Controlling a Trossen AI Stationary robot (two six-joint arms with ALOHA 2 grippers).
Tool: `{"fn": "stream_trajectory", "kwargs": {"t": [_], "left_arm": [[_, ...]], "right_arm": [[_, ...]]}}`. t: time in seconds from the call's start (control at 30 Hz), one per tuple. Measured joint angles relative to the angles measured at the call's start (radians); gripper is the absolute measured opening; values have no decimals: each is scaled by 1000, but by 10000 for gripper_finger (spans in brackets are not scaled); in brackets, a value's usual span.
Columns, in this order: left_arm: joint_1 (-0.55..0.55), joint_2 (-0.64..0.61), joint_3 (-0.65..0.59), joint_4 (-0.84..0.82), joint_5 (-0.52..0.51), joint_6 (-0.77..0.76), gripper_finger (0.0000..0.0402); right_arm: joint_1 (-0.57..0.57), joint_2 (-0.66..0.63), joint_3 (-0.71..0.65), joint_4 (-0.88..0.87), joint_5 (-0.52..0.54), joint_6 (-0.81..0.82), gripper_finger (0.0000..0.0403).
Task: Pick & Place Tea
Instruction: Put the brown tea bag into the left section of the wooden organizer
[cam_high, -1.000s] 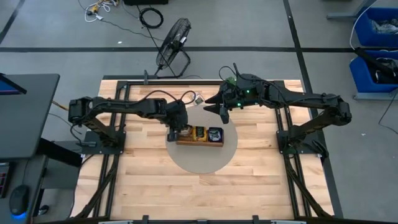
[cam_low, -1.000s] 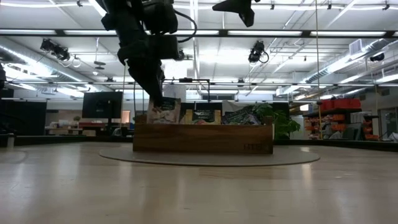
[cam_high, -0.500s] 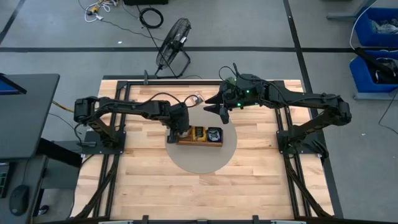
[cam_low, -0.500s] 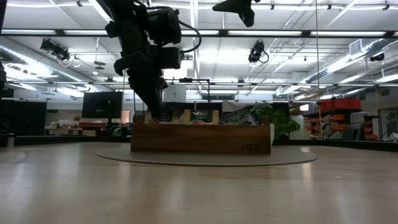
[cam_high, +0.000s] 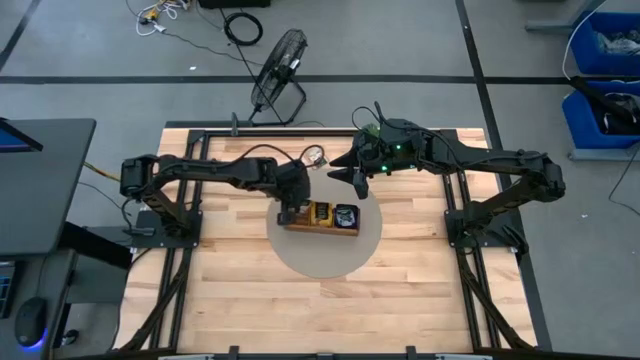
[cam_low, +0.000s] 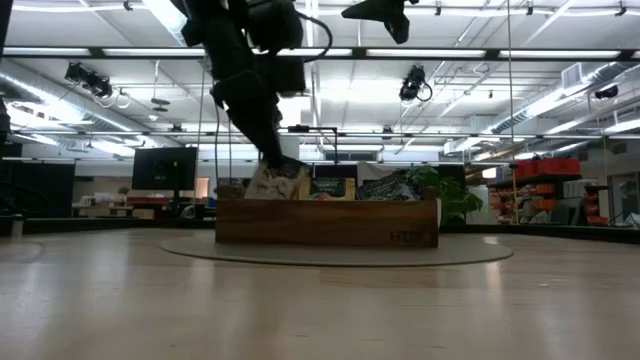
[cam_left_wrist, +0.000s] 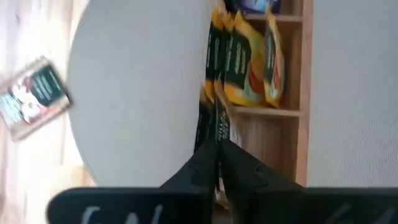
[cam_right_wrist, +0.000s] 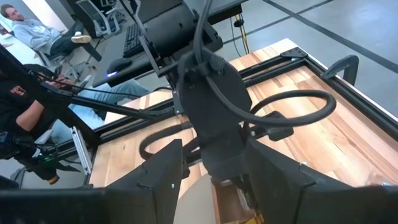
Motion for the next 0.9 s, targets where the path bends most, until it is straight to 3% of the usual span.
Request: {"fn": "stream_trajectory", "kwargs": {"t": [0.37, 0.5, 0.9], "left_arm": [[0, 0, 20, -44, -1, 34, 83], [3, 0, 19, -40, -44, 12, 99], [32, 0, 57, -35, -150, -2, 104]], "right_arm": [[0, 0, 0, -6, 0, 0, 182], [0, 0, 0, -6, 0, 0, 182], [0, 0, 0, -10, -4, 0, 182]]}}
